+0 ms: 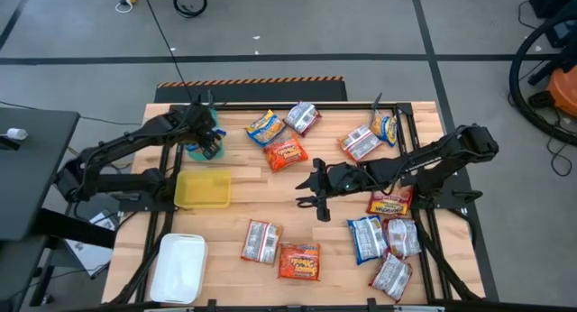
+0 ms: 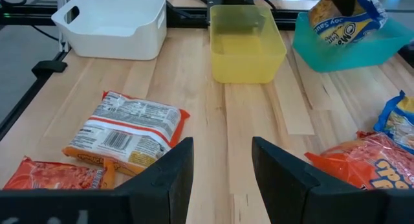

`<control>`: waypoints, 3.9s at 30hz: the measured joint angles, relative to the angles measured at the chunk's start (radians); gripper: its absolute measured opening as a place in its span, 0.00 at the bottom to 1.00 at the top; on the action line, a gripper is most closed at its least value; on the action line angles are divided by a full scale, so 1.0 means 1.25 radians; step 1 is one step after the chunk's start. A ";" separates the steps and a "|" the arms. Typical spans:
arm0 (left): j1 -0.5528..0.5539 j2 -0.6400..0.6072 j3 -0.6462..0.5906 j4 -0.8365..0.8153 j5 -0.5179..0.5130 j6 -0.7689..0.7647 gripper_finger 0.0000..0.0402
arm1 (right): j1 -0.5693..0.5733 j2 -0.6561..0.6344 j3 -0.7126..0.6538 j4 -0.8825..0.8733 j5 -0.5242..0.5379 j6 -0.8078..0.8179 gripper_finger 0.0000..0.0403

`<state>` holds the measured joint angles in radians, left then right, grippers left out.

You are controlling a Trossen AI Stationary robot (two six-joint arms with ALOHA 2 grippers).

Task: Sort Maruchan noodles
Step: Put the blue noodle pack into the green bin

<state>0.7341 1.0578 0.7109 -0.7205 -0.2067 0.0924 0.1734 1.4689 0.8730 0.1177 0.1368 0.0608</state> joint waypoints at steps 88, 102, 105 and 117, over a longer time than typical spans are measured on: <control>-0.177 -0.040 0.052 0.169 -0.118 -0.291 0.29 | -0.009 0.000 0.000 -0.048 0.001 0.033 0.40; -0.221 0.317 0.141 -0.023 -0.187 -0.302 0.29 | -0.006 0.000 0.000 -0.110 0.001 0.078 0.40; -0.253 0.317 0.142 -0.085 -0.155 -0.341 0.29 | -0.005 0.000 0.000 -0.110 0.001 0.075 0.40; -0.340 0.229 0.143 -0.225 -0.099 -0.358 0.29 | -0.019 0.000 0.000 -0.111 0.000 0.057 0.40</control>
<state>0.3096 1.3434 0.8898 -1.0020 -0.3309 -0.3548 0.1495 1.4685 0.8734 -0.0206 0.1371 0.1316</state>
